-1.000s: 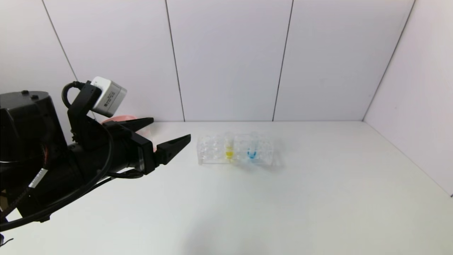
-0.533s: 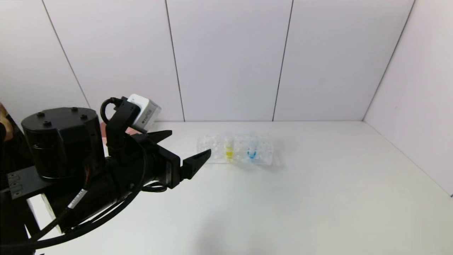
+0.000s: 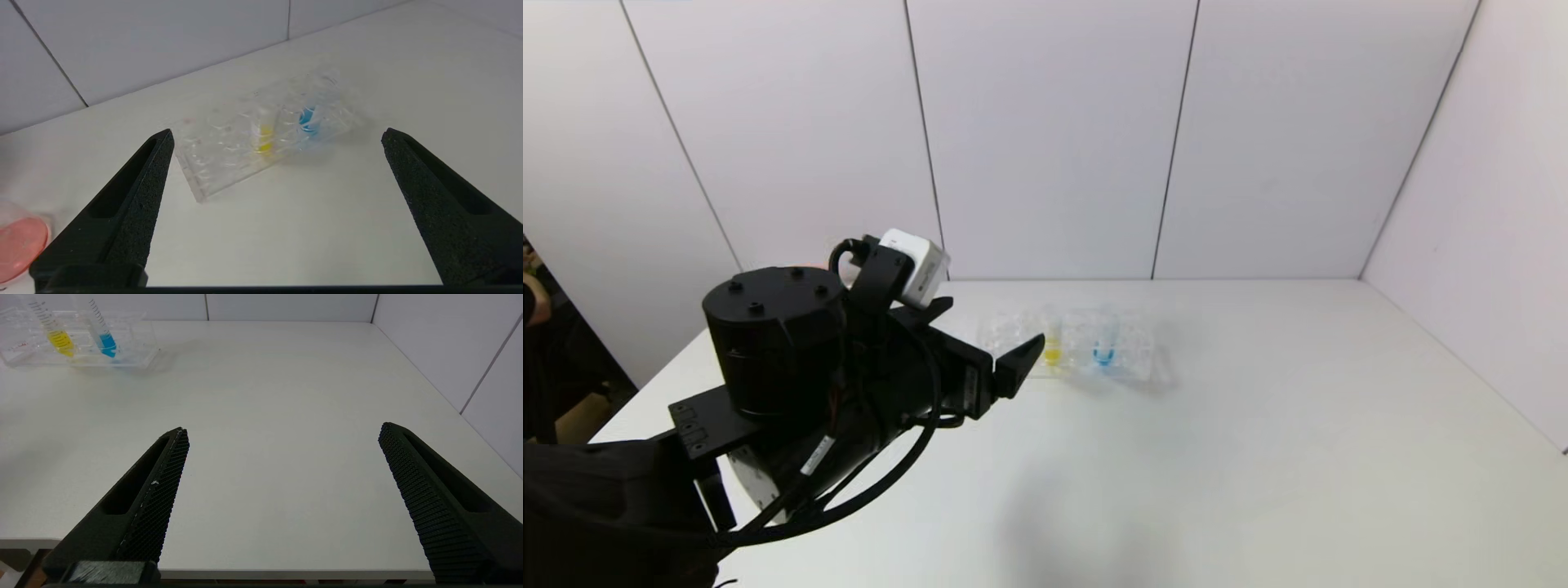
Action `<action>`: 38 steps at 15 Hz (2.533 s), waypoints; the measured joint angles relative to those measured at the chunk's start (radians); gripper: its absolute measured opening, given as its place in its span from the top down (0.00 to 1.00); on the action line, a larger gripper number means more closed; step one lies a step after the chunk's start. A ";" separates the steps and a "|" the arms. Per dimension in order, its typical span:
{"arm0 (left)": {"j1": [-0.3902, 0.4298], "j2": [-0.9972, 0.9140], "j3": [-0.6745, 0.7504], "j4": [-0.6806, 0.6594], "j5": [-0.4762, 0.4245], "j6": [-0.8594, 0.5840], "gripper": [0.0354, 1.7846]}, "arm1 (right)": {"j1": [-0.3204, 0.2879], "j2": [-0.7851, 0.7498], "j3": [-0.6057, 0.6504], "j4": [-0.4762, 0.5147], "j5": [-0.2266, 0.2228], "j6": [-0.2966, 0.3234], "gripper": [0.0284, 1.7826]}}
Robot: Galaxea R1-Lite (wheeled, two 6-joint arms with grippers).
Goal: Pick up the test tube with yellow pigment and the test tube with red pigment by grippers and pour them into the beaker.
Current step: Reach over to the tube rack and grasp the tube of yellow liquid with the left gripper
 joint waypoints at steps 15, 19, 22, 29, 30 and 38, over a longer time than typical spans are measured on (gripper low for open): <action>-0.046 0.426 -0.220 -0.292 0.293 -0.055 0.00 | 0.000 0.000 0.000 0.000 0.000 0.000 0.05; -0.043 0.514 -0.257 -0.371 0.320 -0.052 0.00 | 0.000 0.000 0.000 0.000 0.000 0.000 0.05; -0.041 0.573 -0.296 -0.399 0.347 -0.052 0.00 | 0.000 0.000 0.000 0.000 0.000 0.000 0.05; -0.027 0.672 -0.353 -0.470 0.359 -0.024 0.00 | 0.000 0.000 0.000 0.000 0.000 0.000 0.05; -0.024 0.676 -0.358 -0.468 0.357 -0.021 0.00 | 0.000 0.000 0.000 0.000 0.000 0.000 0.05; -0.002 0.686 -0.402 -0.436 0.345 -0.011 0.00 | 0.000 0.000 0.000 0.000 0.000 0.000 0.05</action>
